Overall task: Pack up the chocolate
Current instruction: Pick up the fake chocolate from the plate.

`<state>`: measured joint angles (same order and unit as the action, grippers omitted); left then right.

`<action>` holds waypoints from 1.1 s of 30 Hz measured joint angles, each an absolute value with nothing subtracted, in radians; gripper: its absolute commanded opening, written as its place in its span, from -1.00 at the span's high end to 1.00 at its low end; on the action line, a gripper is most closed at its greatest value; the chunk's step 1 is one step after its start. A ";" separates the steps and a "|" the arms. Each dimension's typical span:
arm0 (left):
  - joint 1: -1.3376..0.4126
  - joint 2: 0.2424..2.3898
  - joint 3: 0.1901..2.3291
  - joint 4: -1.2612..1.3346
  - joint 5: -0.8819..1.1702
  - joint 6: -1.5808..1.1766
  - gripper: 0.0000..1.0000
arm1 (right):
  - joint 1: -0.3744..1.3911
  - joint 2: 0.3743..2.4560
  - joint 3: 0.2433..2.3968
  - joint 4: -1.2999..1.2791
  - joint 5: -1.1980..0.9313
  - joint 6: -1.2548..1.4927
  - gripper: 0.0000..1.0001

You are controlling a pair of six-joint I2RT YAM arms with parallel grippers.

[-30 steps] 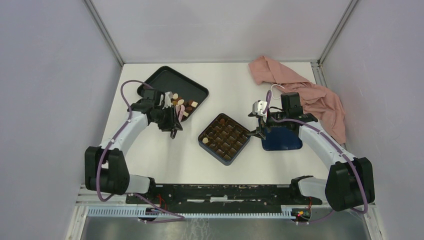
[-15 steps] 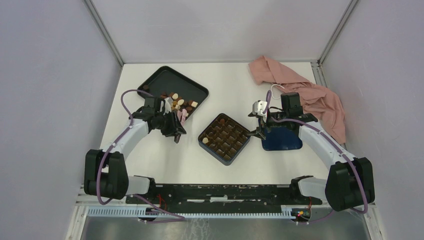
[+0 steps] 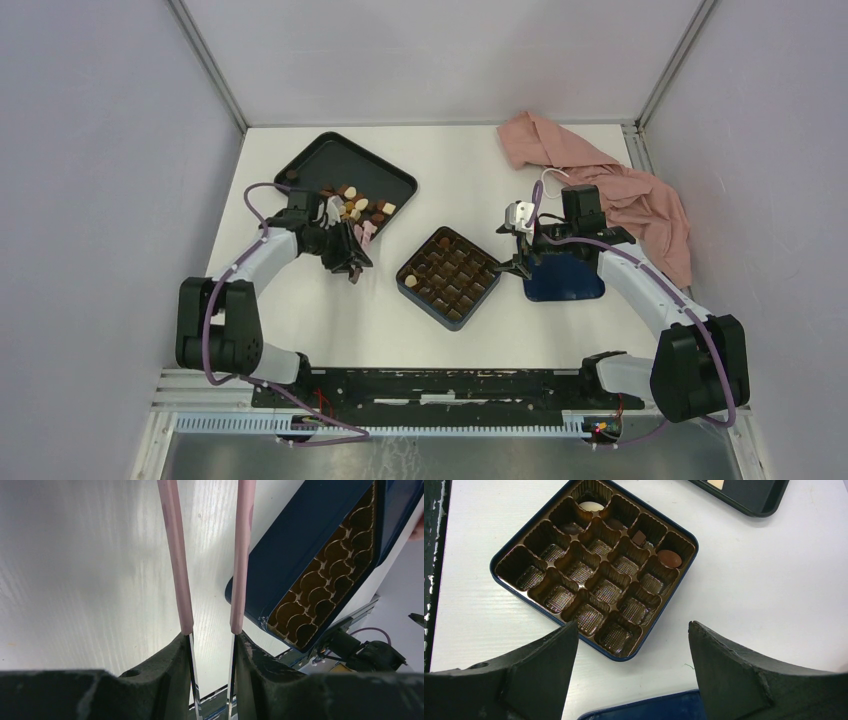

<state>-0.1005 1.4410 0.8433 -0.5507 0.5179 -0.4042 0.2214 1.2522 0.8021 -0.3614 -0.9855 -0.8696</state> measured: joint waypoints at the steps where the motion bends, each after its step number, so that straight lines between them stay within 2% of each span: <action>1: -0.093 1.442 0.850 -0.556 0.525 -0.405 0.22 | 0.221 1.252 0.802 -0.361 -0.986 -0.870 -0.72; 12: -0.012 1.513 0.925 -0.664 0.590 -0.405 0.22 | 0.221 1.252 0.805 -0.363 -0.994 -0.870 -0.72; 33: -0.012 1.602 1.042 -0.770 0.632 -0.467 0.21 | 0.221 1.216 0.810 -0.369 -1.020 -0.876 -0.73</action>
<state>-0.0124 1.6024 1.0424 -0.7700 0.6323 -0.4667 0.2214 1.2163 0.8101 -0.3687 -1.0203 -0.8761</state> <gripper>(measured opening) 0.397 0.864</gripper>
